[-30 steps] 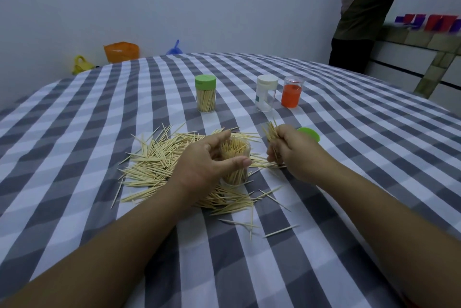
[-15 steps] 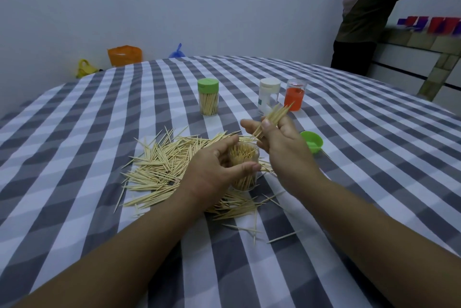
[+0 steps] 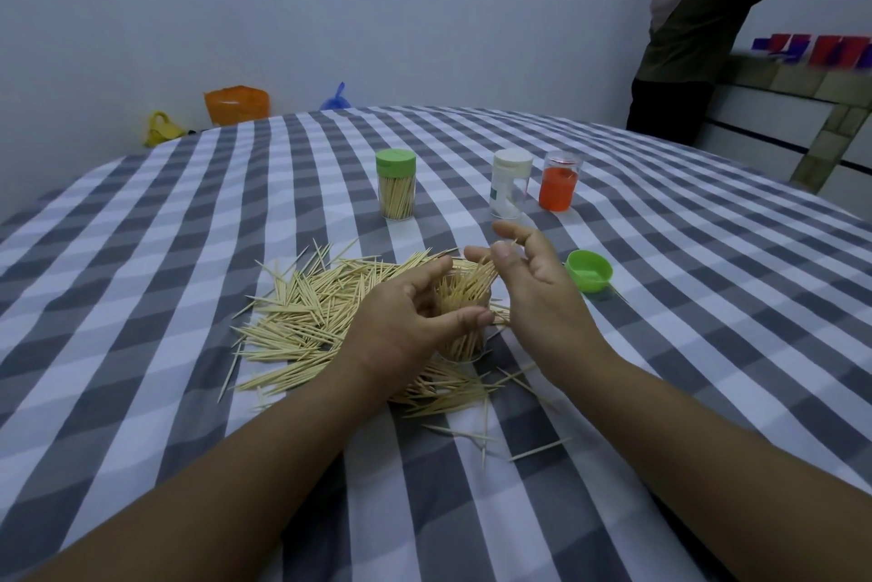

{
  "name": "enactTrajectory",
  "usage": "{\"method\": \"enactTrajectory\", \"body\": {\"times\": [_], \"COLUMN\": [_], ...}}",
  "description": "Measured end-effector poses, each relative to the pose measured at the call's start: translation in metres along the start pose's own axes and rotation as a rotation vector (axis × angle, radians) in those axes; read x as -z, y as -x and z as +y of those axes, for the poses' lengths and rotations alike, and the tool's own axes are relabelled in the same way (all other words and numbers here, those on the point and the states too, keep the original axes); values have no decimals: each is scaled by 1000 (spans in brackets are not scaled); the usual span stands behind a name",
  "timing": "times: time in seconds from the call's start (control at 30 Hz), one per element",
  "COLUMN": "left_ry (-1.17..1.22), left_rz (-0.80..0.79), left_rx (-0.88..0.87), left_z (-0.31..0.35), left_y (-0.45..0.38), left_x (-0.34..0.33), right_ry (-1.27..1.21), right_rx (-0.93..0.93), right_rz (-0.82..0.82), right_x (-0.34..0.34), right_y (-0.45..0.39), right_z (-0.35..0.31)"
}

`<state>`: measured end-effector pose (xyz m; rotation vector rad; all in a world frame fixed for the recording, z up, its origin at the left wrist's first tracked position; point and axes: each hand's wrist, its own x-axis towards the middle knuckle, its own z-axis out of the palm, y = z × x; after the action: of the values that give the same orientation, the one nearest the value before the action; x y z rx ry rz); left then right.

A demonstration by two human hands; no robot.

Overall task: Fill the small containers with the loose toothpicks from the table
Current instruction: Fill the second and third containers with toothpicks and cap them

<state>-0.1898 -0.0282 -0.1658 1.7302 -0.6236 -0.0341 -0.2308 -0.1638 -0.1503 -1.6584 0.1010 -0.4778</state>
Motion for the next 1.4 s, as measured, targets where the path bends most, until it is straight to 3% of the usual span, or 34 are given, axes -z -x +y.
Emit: {"method": "enactTrajectory", "body": {"times": [0.1,0.43,0.63,0.73,0.9,1.03,1.13,1.27,1.33,1.4], "left_ry": [-13,-84,-95,-68,-42,-9,5,29,51,56], "left_rz": [-1,-31,-24,-34,-10,-37,-35,-31,-33,-27], "left_rx": [-1,-14,-1,-13,20,36,36,44,48,52], "left_z": [0,0,-5,-4,-1,-4,-2,-2,-2,-4], "left_y": [0,-2,-3,-3,-2,-3,-2,-1,-1,-3], "left_x": [0,2,2,3,2,3,3,3,3,4], "right_ry": [25,461,710,722,589,569,620,483,341,359], "right_rx": [81,284,560,506,374,330,297,277,182,86], "right_rz": [40,-14,-65,-39,-207,-146,-212,-221,-201,-211], "right_x": [0,2,1,2,9,15,18,19,22,30], "right_y": [1,5,2,0,-2,-5,-7,-6,-8,-13], "right_z": [4,11,20,18,10,9,9,6,2,2]}}
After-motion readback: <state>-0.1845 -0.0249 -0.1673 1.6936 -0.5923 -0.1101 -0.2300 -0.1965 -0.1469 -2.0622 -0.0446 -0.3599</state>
